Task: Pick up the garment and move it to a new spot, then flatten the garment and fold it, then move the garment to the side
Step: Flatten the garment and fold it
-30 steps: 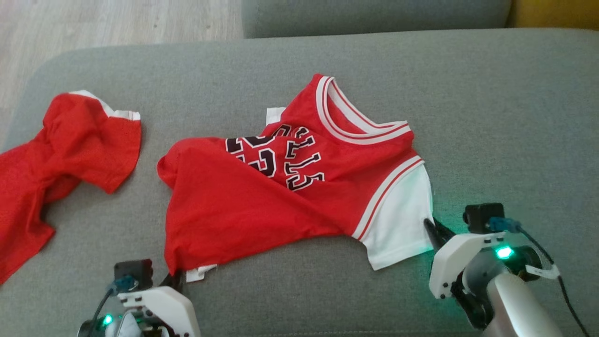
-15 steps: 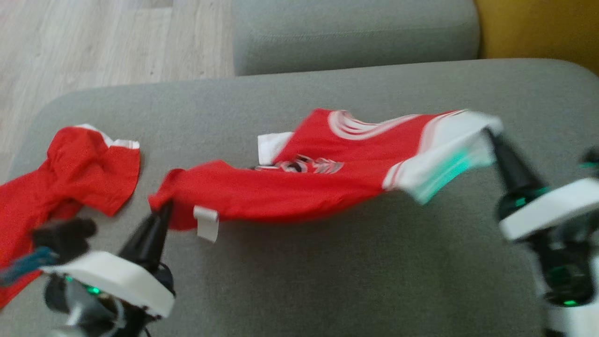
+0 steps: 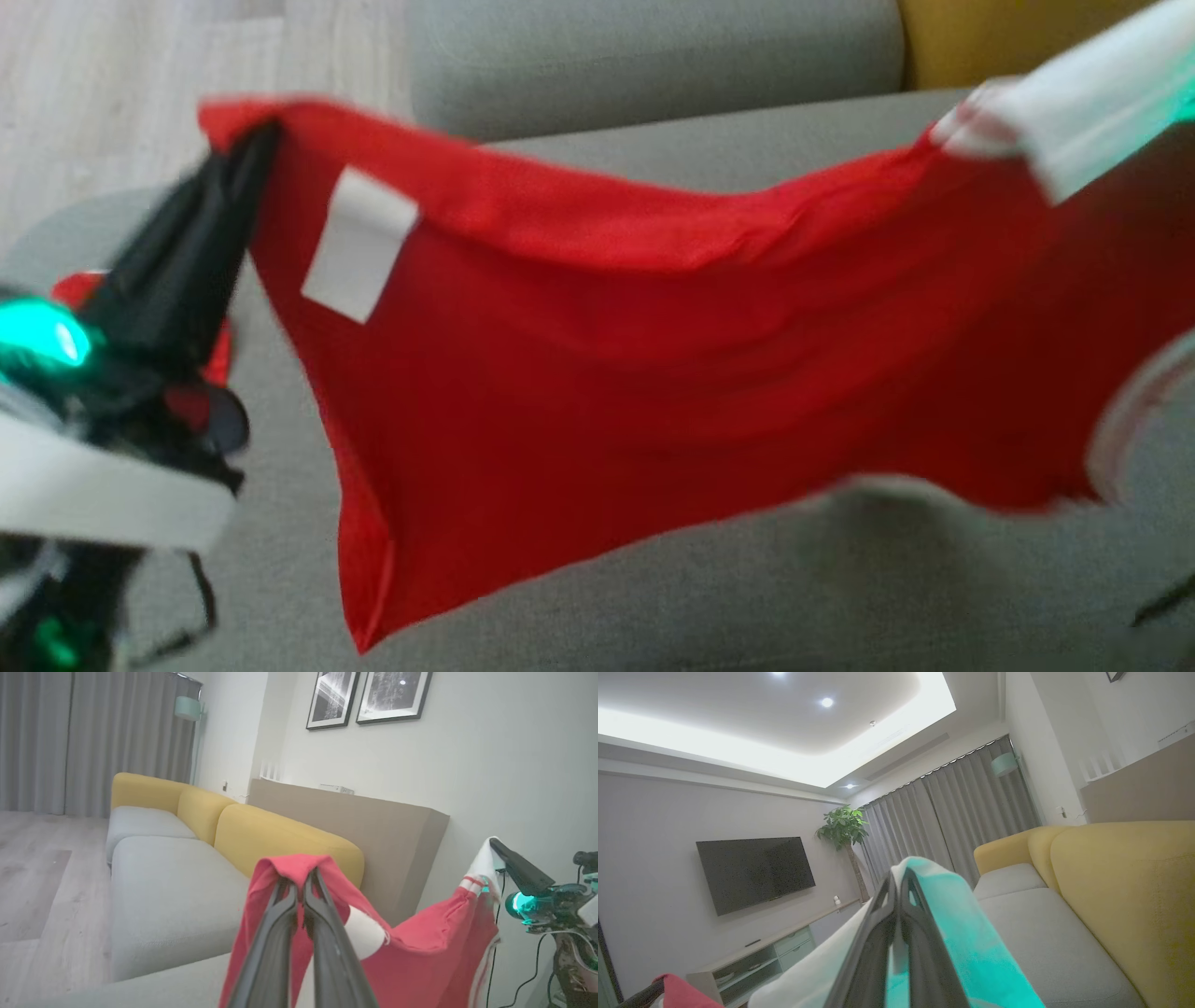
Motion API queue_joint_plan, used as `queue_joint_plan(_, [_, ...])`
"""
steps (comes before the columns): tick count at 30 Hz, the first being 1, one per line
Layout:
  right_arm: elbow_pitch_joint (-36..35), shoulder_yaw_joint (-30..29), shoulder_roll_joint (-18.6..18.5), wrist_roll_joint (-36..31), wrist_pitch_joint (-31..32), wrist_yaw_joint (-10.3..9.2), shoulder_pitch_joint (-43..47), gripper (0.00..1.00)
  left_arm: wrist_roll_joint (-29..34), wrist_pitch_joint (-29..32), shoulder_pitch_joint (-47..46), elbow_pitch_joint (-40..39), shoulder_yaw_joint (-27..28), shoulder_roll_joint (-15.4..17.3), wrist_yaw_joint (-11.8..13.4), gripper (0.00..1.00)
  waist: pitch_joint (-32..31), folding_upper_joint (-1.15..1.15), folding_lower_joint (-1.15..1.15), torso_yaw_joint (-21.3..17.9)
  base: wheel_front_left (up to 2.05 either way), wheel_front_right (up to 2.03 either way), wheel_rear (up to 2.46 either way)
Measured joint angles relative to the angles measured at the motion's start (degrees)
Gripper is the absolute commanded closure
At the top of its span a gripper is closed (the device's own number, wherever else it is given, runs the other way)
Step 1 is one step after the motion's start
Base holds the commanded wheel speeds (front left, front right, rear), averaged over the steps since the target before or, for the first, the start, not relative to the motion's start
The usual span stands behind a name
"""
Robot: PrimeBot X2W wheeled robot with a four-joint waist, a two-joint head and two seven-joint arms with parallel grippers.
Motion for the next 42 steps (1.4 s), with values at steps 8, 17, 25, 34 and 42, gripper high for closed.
queue_joint_plan(8, [7.4,-1.4,-0.1,-5.1,6.3,0.01,-13.5,1.0,-0.4,4.4,-16.3,9.1,-3.6,1.0,0.9,1.0,6.6,0.0,0.0,-1.2,0.0,0.0,0.0])
queue_joint_plan(17, [33.7,2.5,-0.7,-20.8,-4.0,0.01,-32.8,1.0,10.0,-0.3,-36.2,38.5,-8.6,0.2,0.3,1.0,17.7,0.0,0.01,-1.0,0.0,0.0,0.0])
queue_joint_plan(25, [56.0,3.6,-0.7,-31.4,-24.0,0.0,-51.2,1.0,19.3,-19.2,-55.8,65.2,-10.6,-4.7,0.4,1.0,24.2,0.0,0.02,-0.4,0.0,0.0,0.0])
queue_joint_plan(34, [66.1,12.5,-0.8,-24.4,-38.1,0.01,-44.8,1.0,22.2,-33.1,-55.6,82.4,-13.7,-7.1,-3.2,1.0,23.1,0.0,0.01,-0.6,0.0,0.0,0.0])
queue_joint_plan(42, [58.8,19.6,-5.2,-14.4,-36.5,0.0,-15.3,1.0,20.3,-32.5,-31.8,78.9,-16.7,-6.1,-5.7,1.0,16.9,0.0,0.0,-1.1,0.0,0.0,0.0])
